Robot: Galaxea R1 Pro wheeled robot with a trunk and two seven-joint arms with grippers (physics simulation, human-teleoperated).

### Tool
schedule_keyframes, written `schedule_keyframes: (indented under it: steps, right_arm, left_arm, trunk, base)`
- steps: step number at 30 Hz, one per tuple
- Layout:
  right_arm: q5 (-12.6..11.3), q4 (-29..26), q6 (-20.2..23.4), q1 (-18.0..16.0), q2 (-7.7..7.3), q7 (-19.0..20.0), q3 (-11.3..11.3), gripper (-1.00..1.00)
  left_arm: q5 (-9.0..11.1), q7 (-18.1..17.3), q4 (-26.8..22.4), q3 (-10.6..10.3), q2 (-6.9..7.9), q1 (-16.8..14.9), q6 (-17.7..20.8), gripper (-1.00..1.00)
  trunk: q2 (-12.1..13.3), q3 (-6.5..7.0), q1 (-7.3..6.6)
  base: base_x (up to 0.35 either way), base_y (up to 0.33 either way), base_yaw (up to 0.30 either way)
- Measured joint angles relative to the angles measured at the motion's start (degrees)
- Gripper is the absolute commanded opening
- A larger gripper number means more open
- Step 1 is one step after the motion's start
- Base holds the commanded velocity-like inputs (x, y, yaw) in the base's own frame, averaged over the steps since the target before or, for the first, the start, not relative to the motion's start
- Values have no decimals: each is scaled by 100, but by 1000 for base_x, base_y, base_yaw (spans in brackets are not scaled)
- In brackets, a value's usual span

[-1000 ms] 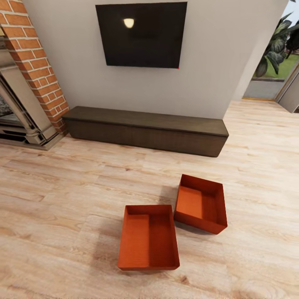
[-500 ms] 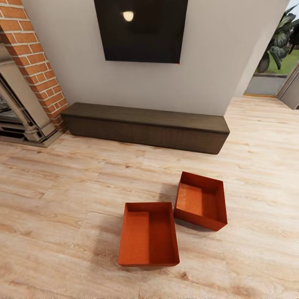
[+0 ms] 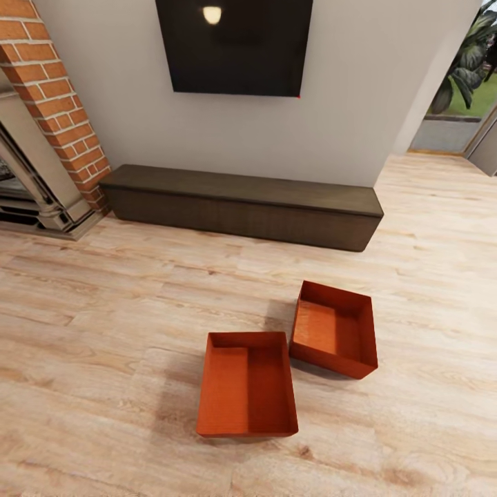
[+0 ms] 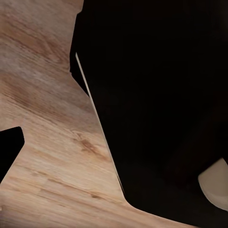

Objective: Move the two storage containers from the living room to the garage. In the garage, place one container on the floor and stack the other container on top of it (either order is fine).

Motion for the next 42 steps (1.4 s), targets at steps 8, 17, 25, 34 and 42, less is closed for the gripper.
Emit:
schedule_keyframes:
  steps: [8,17,25,34,42]
  right_arm:
    - [0,0,-1,0,0,-2,0,100]
    - [0,0,3,0,0,3,0,100]
    - [3,0,5,0,0,3,0,100]
    - [4,0,4,0,0,5,0,100]
    - [3,0,-1,0,0,5,0,100]
  left_arm:
    - [0,1,0,0,0,0,0,100]
    - [-2,0,0,0,0,0,0,100]
    - [-1,0,0,0,0,0,0,100]
    - [-2,0,0,0,0,0,0,100]
    - [-1,0,0,0,0,0,0,100]
  trunk:
    - [0,-74,0]
    - [0,-158,0]
    - [0,-232,0]
    - [0,-316,0]
    - [0,-358,0]
  base:
    - [0,0,0]
    - [0,0,0]
    - [0,0,0]
    - [0,0,0]
    - [0,0,0]
